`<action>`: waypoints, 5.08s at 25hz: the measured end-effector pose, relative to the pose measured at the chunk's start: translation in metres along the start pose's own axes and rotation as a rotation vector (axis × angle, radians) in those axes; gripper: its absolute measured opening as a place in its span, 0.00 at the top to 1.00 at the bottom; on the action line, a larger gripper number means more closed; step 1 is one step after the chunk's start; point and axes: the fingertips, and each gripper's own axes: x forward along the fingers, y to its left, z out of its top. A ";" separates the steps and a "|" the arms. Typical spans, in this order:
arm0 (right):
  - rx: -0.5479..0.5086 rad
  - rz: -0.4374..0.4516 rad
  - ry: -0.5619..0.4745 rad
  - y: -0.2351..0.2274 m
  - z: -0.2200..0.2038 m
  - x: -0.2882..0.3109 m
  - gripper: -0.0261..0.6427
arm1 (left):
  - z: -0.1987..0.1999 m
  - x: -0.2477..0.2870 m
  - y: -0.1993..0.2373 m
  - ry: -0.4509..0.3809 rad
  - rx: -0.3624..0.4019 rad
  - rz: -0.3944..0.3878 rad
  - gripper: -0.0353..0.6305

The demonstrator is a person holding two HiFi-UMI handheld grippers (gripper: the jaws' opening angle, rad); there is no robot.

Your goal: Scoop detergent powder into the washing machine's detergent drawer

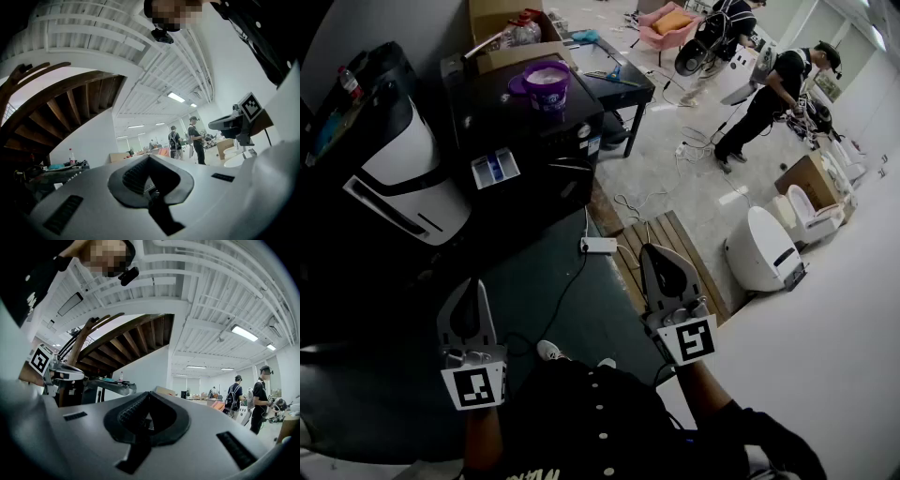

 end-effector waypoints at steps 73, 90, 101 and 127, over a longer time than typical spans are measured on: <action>0.102 0.106 0.039 -0.127 -0.073 0.265 0.78 | -0.014 0.266 0.080 0.015 -0.019 0.111 0.93; 0.023 0.061 0.021 -0.126 -0.064 0.391 0.78 | -0.018 0.368 0.174 -0.071 -0.060 0.073 0.93; -0.067 0.079 0.038 -0.109 -0.067 0.463 0.78 | -0.020 0.390 0.235 -0.106 -0.043 0.047 0.93; -0.670 0.716 0.603 -0.106 -0.238 0.557 0.75 | -0.084 0.438 0.270 0.130 -0.040 0.173 0.93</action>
